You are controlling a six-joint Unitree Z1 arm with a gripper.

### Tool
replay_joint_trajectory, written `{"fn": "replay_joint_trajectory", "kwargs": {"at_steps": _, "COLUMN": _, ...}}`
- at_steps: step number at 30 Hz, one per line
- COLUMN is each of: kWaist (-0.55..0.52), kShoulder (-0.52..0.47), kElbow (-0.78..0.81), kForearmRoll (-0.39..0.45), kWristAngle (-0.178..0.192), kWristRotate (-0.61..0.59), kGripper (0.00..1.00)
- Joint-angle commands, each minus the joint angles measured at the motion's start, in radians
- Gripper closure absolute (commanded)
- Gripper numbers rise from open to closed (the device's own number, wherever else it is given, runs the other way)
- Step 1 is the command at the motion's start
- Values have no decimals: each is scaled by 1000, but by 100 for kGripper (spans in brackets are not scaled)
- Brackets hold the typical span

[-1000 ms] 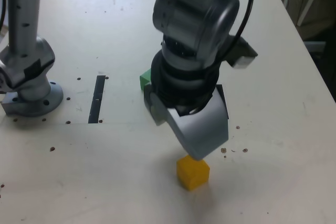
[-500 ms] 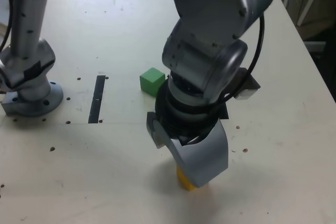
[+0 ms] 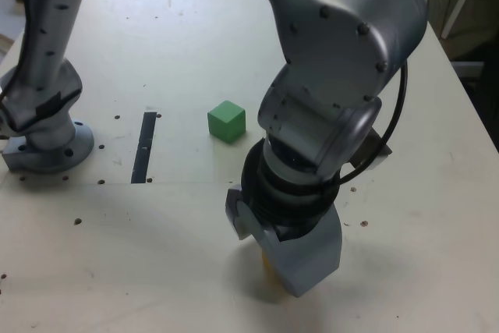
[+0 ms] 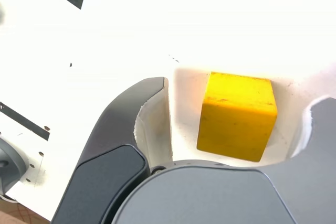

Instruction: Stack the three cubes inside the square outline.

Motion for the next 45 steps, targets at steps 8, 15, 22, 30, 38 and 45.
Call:
{"fn": "replay_joint_trajectory", "kwargs": {"at_steps": 8, "kWaist": -15, "kShoulder": 15, "kElbow": -24, "kForearmRoll": 6, "kWristAngle": 16, "kWristRotate": -32, "kGripper": 57}}
{"fn": "replay_joint_trajectory", "kwargs": {"at_steps": 15, "kWaist": -16, "kShoulder": 13, "kElbow": -29, "kForearmRoll": 11, "kWristAngle": 20, "kWristRotate": -34, "kGripper": 72}}
{"fn": "replay_joint_trajectory", "kwargs": {"at_steps": 22, "kWaist": -16, "kShoulder": 13, "kElbow": -45, "kForearmRoll": 33, "kWristAngle": 19, "kWristRotate": -37, "kGripper": 72}}
{"fn": "replay_joint_trajectory", "kwargs": {"at_steps": 30, "kWaist": -16, "kShoulder": 12, "kElbow": -47, "kForearmRoll": 44, "kWristAngle": 17, "kWristRotate": -46, "kGripper": 72}}
{"fn": "replay_joint_trajectory", "kwargs": {"at_steps": 38, "kWaist": 7, "kShoulder": -15, "kElbow": -61, "kForearmRoll": 88, "kWristAngle": 24, "kWristRotate": -57, "kGripper": 72}}
{"fn": "replay_joint_trajectory", "kwargs": {"at_steps": 45, "kWaist": 101, "kShoulder": -67, "kElbow": -97, "kForearmRoll": 187, "kWristAngle": 47, "kWristRotate": -123, "kGripper": 72}}
